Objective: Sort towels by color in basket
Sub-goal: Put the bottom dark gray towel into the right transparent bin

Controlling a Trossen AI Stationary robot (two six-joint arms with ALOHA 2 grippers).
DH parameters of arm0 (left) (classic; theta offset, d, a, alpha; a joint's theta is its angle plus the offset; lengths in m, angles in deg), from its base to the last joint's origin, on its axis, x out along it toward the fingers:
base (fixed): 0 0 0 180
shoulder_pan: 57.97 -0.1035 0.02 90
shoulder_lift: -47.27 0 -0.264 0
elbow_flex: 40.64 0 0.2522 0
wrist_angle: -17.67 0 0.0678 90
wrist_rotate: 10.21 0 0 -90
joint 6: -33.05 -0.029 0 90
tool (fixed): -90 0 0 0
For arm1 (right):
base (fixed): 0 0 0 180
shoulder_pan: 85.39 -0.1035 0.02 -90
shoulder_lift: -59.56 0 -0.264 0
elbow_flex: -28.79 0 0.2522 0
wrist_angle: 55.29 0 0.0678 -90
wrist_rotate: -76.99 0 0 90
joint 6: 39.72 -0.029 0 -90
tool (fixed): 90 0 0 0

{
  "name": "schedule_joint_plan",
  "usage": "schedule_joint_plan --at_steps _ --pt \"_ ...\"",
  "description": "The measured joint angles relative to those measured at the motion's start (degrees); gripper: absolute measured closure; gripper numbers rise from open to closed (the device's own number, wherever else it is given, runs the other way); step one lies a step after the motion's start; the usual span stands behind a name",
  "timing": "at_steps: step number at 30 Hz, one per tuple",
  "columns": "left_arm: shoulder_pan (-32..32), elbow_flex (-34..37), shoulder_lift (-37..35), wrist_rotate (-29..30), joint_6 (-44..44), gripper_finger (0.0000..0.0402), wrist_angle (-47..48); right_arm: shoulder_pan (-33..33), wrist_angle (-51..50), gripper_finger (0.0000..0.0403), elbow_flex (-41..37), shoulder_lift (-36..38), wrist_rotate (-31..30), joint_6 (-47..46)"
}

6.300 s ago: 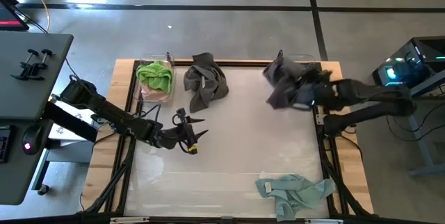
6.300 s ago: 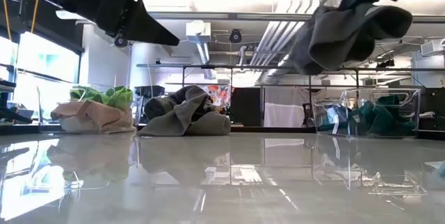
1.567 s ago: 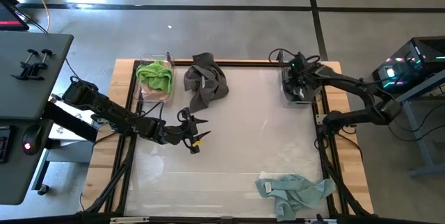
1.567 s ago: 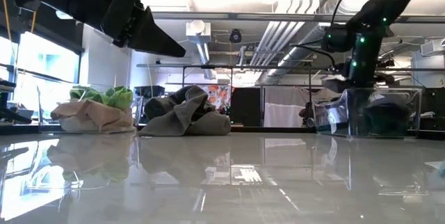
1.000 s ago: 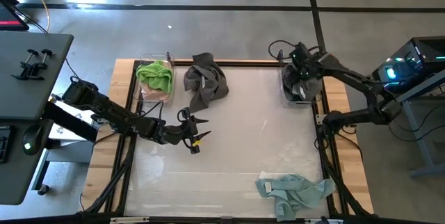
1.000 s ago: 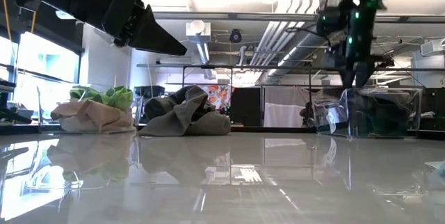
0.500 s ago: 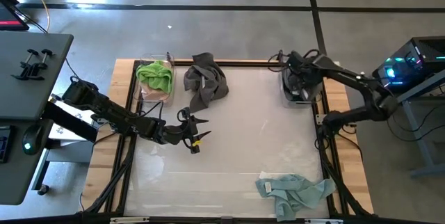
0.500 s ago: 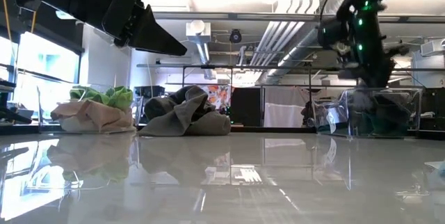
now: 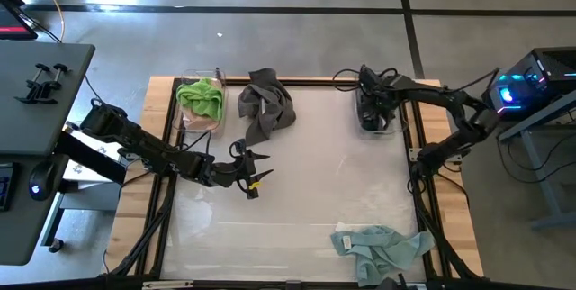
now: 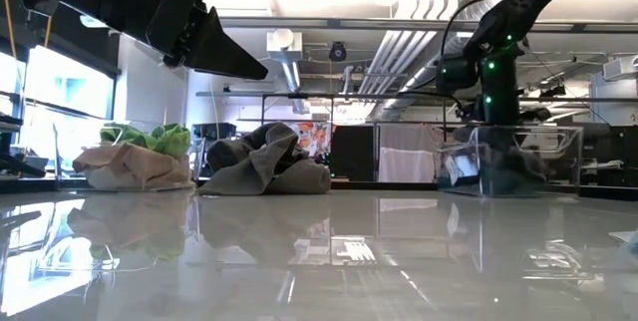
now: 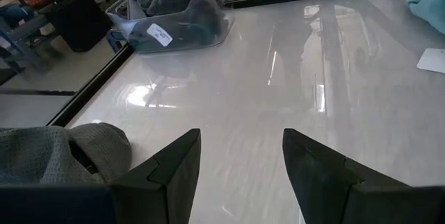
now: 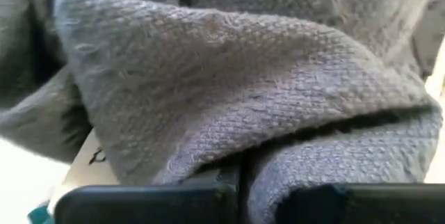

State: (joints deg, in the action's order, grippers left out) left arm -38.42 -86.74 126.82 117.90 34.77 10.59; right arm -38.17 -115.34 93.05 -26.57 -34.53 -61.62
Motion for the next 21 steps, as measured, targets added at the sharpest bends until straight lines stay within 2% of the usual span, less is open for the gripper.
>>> schedule_joint_plan --at_steps 5,10,14,18,21 --pt "0.0 0.0 0.0 0.0 0.16 0.0211 0.0 0.02 -2.19 0.0369 0.0 1.61 -0.79 1.31" --pt "0.0 0.0 0.0 -0.01 0.15 0.0211 0.0 -0.06 -5.8 0.0296 0.43 6.99 0.44 3.86" --pt "0.0 0.0 0.0 0.0 0.15 0.0211 -0.01 -1.0 -10.96 0.0249 2.84 12.57 0.42 0.28" --pt "0.0 0.0 0.0 -0.02 0.15 0.0211 -0.09 -2.3 -11.84 0.0237 5.3 16.87 0.21 -1.92" --pt "0.0 0.0 0.0 0.0 0.15 0.0211 -0.07 -3.09 -6.57 0.024 5.57 18.55 -0.62 -1.16"
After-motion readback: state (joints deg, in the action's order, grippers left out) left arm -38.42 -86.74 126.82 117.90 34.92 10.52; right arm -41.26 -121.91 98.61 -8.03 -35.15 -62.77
